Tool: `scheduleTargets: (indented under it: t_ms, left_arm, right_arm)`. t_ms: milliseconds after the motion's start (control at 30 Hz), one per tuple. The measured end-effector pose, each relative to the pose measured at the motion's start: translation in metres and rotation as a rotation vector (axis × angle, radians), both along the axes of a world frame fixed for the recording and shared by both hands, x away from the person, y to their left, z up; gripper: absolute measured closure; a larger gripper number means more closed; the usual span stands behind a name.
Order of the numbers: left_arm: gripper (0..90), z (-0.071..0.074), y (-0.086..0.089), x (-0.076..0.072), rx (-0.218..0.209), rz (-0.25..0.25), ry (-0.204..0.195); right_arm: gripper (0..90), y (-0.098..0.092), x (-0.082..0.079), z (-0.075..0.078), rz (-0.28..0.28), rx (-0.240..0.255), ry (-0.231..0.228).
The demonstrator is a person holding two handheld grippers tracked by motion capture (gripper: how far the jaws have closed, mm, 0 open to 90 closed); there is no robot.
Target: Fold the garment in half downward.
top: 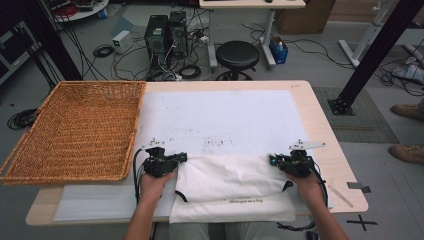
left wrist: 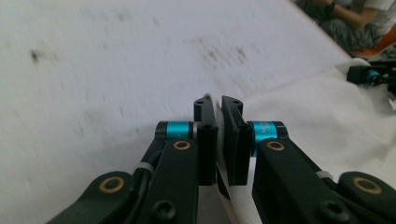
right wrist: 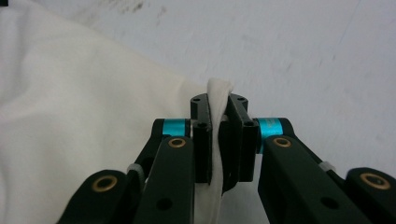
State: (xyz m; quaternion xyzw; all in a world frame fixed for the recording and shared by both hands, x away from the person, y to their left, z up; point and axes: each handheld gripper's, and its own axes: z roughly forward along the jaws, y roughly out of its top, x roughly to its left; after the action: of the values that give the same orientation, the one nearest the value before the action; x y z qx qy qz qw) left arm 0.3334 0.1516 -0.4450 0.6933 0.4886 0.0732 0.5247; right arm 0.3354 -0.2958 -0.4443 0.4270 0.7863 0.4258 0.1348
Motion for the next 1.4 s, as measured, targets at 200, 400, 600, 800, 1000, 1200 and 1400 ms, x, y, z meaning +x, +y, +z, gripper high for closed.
scheduleTargets:
  t_ms: [200, 400, 600, 800, 1000, 1200, 1400]
  left_arm:
    - [84.9, 0.012, 0.006, 0.028, -0.021, 0.055, -0.078]
    - [85.5, 0.019, 0.007, 0.054, -0.002, 0.084, -0.128]
    - [67.0, 0.01, 0.004, 0.06, 0.022, 0.115, -0.088]
    - [42.5, 0.011, 0.009, 0.042, 0.012, 0.131, -0.057]
    - [40.6, 0.007, 0.014, 0.014, -0.006, 0.113, -0.042]
    - [49.6, -0.005, 0.013, -0.001, 0.035, 0.072, 0.029]
    - [72.3, -0.011, 0.007, 0.0, 0.075, 0.043, 0.09]
  right_arm:
    - [82.7, 0.005, 0.032, 0.009, -0.054, 0.027, -0.058]
    - [82.6, 0.013, 0.068, 0.015, -0.082, 0.017, -0.091]
    - [70.0, 0.018, 0.083, 0.01, -0.115, -0.02, -0.076]
    - [45.1, -0.001, 0.069, 0.018, -0.172, 0.049, -0.078]
    - [57.2, -0.02, 0.041, 0.027, -0.13, 0.057, -0.043]
    - [60.4, -0.013, 0.019, 0.013, -0.055, -0.016, 0.007]
    - [77.7, -0.002, 0.017, -0.001, -0.052, -0.093, 0.027]
